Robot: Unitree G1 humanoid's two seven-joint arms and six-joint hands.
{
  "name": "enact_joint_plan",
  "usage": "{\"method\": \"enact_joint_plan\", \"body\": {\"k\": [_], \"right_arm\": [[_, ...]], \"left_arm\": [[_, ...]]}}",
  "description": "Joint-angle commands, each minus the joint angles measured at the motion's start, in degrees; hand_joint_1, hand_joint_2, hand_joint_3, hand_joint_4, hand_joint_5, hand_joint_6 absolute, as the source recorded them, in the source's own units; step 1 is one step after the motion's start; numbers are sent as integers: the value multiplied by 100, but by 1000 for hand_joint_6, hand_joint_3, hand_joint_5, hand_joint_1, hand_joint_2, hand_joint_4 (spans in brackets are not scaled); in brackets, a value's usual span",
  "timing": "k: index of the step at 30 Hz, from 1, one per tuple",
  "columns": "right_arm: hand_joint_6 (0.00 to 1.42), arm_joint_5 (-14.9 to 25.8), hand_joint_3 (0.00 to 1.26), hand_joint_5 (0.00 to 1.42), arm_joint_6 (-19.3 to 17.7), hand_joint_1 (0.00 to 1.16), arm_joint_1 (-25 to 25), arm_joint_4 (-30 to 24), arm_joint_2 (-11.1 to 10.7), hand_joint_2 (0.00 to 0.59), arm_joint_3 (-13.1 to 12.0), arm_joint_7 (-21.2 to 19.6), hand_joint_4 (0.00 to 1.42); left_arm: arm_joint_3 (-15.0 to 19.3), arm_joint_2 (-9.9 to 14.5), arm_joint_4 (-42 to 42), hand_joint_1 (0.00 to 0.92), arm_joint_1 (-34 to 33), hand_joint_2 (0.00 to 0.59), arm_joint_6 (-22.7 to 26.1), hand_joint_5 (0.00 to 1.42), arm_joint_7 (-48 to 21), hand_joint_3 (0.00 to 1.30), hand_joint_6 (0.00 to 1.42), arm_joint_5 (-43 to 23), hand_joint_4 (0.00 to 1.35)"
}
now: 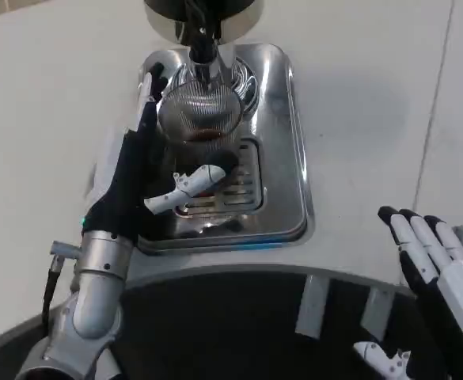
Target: Grasp the cup under the faucet to collect the drink, then remove the cup.
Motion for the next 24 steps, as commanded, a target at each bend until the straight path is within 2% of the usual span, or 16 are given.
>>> {"method": "enact_joint_plan", "body": {"k": [1, 11, 17, 24], "right_arm": [[0, -13, 0, 0, 71, 451, -1, -73, 80, 337, 20, 70, 0], [0, -25, 0, 0, 128, 466, 67, -74, 225, 345, 76, 78, 0], [0, -97, 0, 0, 168, 465, 147, -144, 344, 352, 208, 100, 0], [0, -215, 0, 0, 267, 463, 179, -292, 517, 355, 364, 252, 0]], "left_arm": [[-71, 0, 119, 542, -44, 55, -47, 72, 116, 0, 90, 104, 0], [-240, -3, 94, 561, -66, 55, -33, 112, 447, 0, 132, 371, 0], [-354, -16, 147, 562, -101, 55, 169, 129, 650, 0, 137, 576, 0], [-445, -112, 188, 570, -134, 64, 337, 203, 853, 0, 207, 585, 0]]}}
